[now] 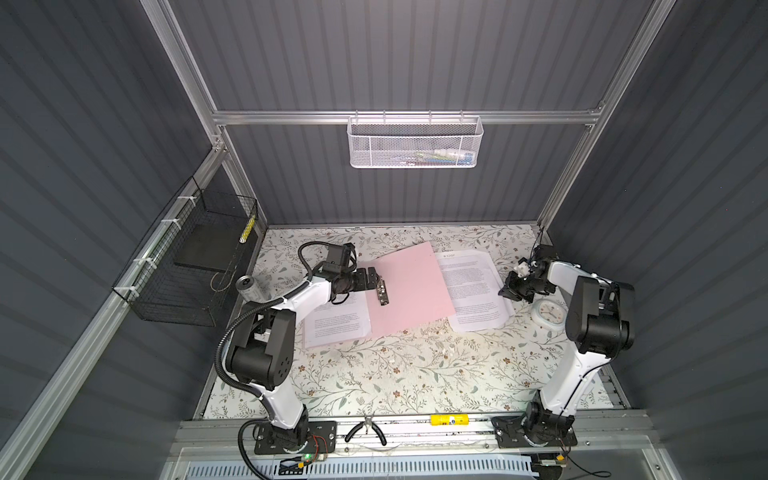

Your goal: Put the files into the folder

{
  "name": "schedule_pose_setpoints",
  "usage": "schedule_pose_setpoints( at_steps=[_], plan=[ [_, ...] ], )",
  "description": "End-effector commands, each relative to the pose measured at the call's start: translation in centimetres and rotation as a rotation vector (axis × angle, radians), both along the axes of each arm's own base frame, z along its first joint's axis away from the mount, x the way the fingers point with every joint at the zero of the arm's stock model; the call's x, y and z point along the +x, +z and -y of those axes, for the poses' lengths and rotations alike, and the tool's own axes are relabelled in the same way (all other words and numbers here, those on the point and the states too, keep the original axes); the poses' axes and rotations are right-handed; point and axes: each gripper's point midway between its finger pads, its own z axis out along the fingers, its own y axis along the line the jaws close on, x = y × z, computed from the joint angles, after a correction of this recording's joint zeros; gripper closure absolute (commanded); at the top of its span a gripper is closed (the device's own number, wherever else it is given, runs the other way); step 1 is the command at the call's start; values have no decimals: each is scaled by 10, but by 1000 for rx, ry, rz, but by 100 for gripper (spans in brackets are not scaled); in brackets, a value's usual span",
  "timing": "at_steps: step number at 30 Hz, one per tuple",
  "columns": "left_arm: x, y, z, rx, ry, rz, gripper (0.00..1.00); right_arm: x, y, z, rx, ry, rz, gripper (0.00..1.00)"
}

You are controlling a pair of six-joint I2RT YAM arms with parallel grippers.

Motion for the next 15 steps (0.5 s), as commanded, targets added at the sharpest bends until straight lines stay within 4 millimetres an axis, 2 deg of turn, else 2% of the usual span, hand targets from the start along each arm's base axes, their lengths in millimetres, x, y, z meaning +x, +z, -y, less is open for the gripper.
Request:
schedule_pose_setpoints(
  at_steps=[1,7,11,15],
  plan=[
    [-5,0,3,-4,-27,5,1,-4,13,-8,28,14,20,98],
    [-7,6,0,10,-19,15,1,-3,51,-20,66,12,104,100],
    [-7,20,-1,1,-6,24,0,-3,87,-42,98,39,178,100],
    [-8,36,-10,33,28,46,0,2,127,-67,127,67,273,100]
  ],
)
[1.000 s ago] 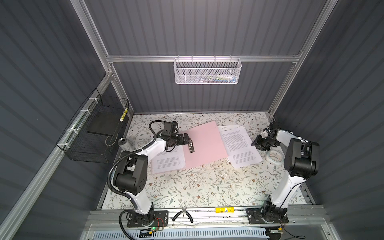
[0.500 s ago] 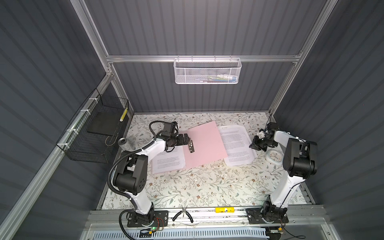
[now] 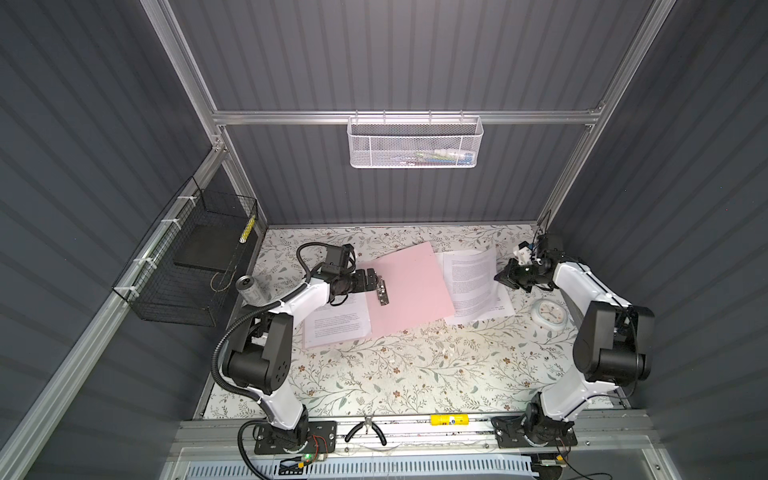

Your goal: Put the files into the folder

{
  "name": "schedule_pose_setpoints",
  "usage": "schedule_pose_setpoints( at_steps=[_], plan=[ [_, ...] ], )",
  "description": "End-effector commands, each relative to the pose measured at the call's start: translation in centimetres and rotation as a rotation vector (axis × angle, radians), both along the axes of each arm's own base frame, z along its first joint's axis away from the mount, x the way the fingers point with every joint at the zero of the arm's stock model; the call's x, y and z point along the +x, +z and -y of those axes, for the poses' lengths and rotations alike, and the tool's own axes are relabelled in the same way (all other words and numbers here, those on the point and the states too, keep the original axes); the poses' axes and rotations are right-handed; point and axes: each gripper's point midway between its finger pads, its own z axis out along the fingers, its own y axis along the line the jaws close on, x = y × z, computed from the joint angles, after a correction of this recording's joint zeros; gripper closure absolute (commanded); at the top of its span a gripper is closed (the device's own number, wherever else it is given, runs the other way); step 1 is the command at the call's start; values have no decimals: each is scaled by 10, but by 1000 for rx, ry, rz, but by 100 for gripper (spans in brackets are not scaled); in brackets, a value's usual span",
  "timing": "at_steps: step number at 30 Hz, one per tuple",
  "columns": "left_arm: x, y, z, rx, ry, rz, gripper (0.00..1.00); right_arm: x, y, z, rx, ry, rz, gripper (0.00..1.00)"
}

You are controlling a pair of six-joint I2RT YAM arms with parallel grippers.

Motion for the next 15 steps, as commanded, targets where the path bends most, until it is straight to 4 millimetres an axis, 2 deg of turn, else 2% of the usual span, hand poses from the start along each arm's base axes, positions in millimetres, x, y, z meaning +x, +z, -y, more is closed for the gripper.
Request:
schedule_pose_setpoints(
  at_steps=[1,6,10,15],
  plan=[
    [0,29,-9,37,34,47,0,5,36,-27,65,32,78,100],
    [-7,45,-17,90,5,92,1,27,95,-63,149,59,198,100],
    [-6,48,-27,137,31,108,1,41,148,-98,104,117,324,100],
    [-2,56,-41,192,98,138,1,44,208,-150,111,228,450,100]
  ],
)
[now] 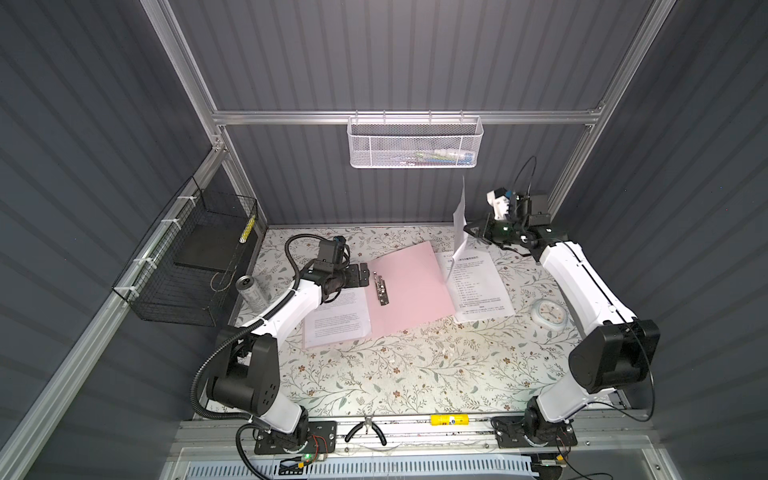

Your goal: Put the files into the folder

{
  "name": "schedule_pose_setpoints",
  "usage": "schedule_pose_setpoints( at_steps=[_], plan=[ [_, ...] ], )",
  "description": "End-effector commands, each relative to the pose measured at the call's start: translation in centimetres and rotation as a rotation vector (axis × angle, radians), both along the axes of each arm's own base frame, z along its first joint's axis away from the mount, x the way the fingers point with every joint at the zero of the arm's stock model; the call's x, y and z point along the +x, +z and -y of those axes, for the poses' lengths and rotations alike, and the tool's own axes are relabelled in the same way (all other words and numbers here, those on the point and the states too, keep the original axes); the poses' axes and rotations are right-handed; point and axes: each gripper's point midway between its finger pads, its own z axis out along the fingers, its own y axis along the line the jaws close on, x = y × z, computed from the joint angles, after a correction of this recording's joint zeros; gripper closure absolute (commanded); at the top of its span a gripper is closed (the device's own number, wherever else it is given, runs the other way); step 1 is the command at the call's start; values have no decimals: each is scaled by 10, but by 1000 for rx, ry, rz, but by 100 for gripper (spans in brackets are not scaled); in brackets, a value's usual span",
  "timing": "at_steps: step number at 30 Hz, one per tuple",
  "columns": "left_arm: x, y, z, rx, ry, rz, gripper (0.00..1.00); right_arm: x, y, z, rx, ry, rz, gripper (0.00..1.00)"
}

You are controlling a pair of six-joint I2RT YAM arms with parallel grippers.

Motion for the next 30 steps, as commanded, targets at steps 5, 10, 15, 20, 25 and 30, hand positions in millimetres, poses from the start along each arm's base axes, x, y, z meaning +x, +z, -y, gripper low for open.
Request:
schedule_pose_setpoints(
  at_steps=[5,10,15,20,25,30],
  plan=[
    [4,17,-17,43,66,45,1,-8,38,-70,-20,172,51,100],
    [0,16,-16,19,54,41,1,-9,14,-92,-43,219,16,100],
    [-4,13,-18,23,49,33,1,-6,-49,-84,-33,165,-117,100],
    [-3,11,-20,28,41,28,1,-10,-120,-71,8,144,-264,100],
    [-2,5,-18,24,36,17,0,-6,-192,-48,16,113,-371,100],
    [-3,3,-17,21,26,11,1,-9,-217,-31,-39,70,-379,100]
  ],
)
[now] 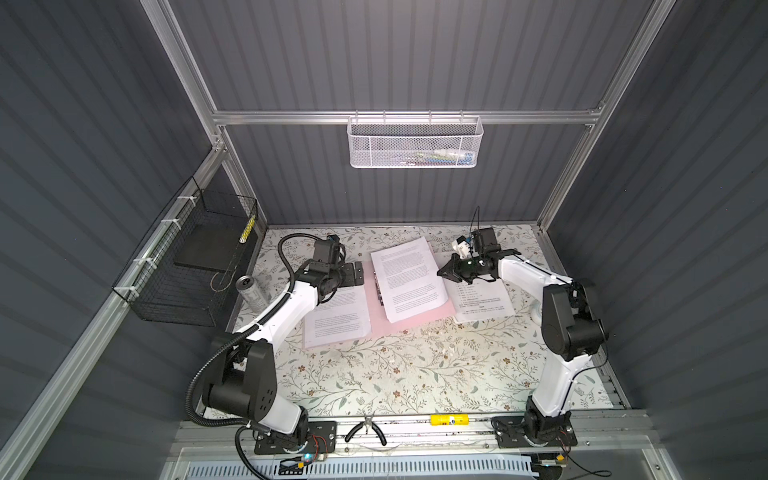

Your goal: Put the files into the folder

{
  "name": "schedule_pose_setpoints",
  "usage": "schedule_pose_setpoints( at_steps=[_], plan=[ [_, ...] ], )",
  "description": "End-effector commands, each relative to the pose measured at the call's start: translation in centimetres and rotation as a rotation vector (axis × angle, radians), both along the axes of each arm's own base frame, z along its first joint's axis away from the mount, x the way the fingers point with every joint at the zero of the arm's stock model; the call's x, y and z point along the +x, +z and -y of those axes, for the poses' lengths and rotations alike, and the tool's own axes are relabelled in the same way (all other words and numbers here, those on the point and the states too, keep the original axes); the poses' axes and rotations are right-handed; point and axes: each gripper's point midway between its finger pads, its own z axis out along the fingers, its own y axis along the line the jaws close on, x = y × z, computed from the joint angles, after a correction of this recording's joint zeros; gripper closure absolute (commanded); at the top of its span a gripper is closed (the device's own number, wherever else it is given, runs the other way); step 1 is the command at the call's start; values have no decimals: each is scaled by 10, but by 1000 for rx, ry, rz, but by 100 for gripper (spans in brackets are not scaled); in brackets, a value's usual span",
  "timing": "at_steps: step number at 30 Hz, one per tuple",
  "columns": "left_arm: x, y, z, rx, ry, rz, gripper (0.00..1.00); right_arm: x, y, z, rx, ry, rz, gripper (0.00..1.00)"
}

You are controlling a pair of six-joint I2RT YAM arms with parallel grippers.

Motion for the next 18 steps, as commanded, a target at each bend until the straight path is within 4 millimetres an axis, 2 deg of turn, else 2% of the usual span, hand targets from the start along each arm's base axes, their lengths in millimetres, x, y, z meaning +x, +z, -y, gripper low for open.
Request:
schedule_pose_setpoints(
  at_steps=[1,3,5,18],
  plan=[
    [-5,-7,-1,4,-22,-20,1,9,8,3,-53,18,90,100],
    [-6,-8,-2,7,-22,-20,1,10,0,14,-122,15,91,100],
    [-7,-9,-2,11,-23,-25,1,8,-1,15,-122,24,92,100],
    [-7,-13,-1,10,-25,-37,1,10,-11,4,-26,-16,27,100]
  ],
)
